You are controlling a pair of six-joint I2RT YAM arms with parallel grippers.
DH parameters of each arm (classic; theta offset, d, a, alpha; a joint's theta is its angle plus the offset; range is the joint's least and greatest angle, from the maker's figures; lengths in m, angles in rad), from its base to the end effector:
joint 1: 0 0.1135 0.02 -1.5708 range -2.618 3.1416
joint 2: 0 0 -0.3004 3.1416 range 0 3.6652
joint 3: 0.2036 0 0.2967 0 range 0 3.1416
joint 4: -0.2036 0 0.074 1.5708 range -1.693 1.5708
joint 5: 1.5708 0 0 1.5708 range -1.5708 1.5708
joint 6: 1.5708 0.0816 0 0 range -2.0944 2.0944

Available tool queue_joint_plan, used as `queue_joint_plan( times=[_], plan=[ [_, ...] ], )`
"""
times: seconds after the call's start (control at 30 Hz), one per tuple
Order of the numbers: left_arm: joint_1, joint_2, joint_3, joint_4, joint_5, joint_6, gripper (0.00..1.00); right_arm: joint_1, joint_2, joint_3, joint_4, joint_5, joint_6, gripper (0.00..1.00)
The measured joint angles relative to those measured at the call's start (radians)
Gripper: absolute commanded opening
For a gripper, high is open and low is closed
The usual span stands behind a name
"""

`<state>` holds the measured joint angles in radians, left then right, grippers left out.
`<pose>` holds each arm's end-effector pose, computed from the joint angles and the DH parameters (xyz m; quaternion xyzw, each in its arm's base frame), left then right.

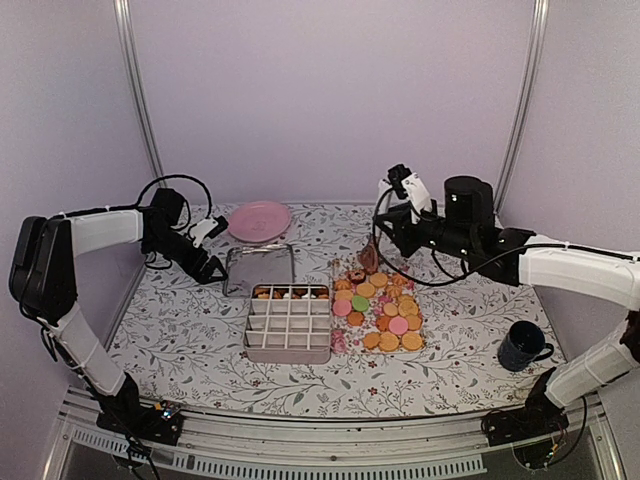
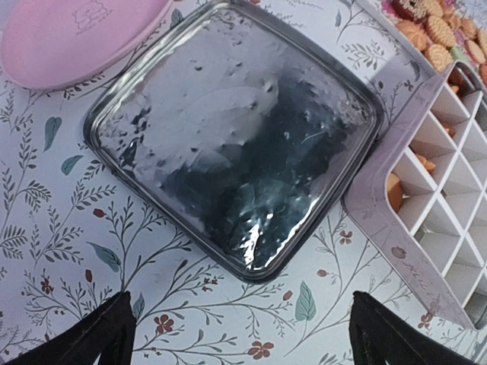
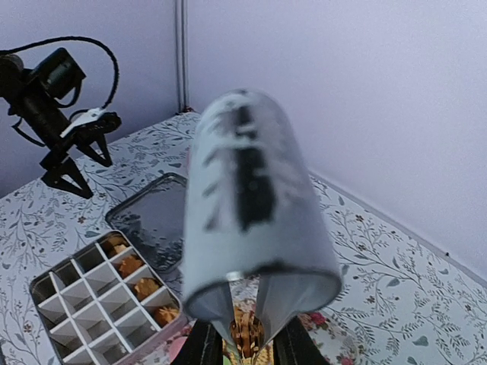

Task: Pack the cookies
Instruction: Pick up the fake cookies from the plate, then place the fake cookies in the empty pocket of the box.

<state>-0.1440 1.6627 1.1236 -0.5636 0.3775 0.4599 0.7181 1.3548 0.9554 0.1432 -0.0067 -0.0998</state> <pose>0.3869 -0.0865 0.1812 0.3257 0.8993 -0.1444 0.2537 0.2987 0.2617 0.3098 -0.3167 0.7255 0.1884 0.5812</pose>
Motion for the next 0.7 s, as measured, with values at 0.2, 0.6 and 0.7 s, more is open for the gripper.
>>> queue_joint_plan(
  times=[0.2,0.6,0.7],
  plan=[
    [0.014,0.000,-0.001,-0.002,0.003,-0.001,0.99,0.162,0.174,0.200,0.026,-0.069,0.029,0.00],
    [0.029,-0.020,-0.043,-0.003,0.002,0.000,0.99,0.278,0.517,0.473,0.048,-0.169,0.084,0.00],
    [0.029,-0.032,-0.055,0.000,0.000,0.000,0.99,0.285,0.541,0.478,0.048,-0.185,0.104,0.00]
  ],
)
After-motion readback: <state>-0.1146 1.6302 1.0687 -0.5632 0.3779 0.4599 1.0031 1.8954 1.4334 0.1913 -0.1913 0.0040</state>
